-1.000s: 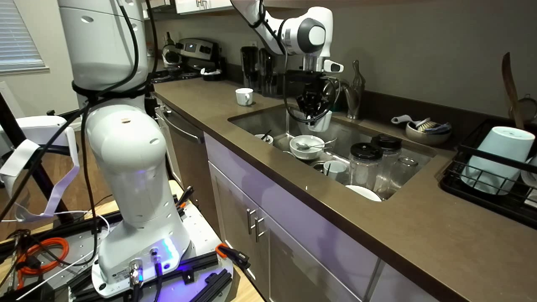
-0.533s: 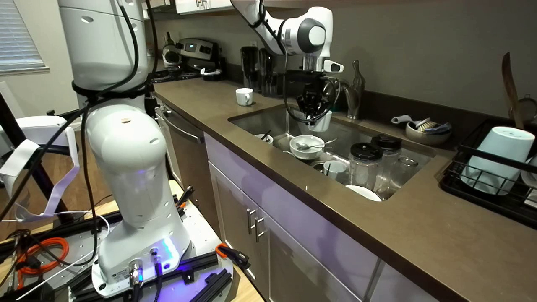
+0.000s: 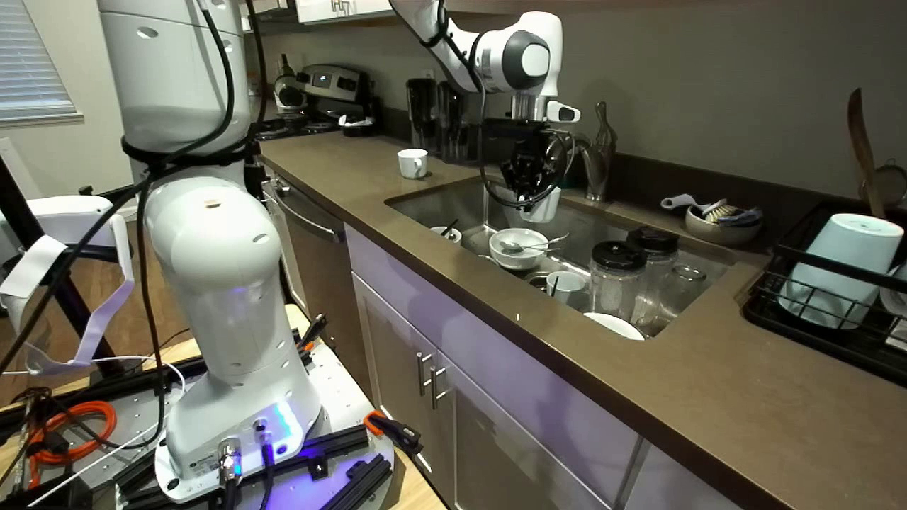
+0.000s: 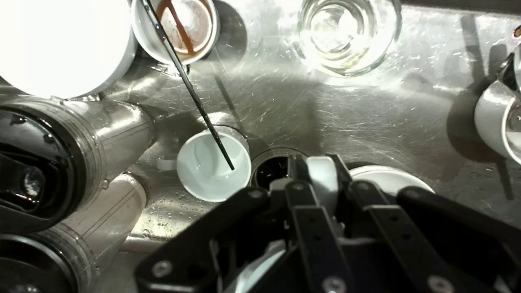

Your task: Pour some water into the cup.

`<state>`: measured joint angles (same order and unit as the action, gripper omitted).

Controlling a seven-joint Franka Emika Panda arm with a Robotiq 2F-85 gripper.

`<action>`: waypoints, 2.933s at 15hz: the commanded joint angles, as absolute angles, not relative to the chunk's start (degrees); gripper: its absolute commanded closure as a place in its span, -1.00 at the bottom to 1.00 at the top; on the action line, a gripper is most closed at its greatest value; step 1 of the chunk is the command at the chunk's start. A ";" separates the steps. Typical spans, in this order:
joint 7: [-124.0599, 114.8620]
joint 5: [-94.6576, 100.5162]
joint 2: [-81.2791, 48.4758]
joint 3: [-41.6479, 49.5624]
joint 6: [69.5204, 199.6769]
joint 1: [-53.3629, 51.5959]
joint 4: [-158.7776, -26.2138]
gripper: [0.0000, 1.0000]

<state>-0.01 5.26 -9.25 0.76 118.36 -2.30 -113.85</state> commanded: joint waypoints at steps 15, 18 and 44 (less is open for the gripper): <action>-0.07 5.33 -9.27 0.28 118.23 -1.84 -113.76 0.68; -0.07 5.33 -9.29 0.28 118.23 -1.84 -113.76 0.68; -3.48 5.93 -1.30 1.45 112.46 -1.48 -122.72 0.92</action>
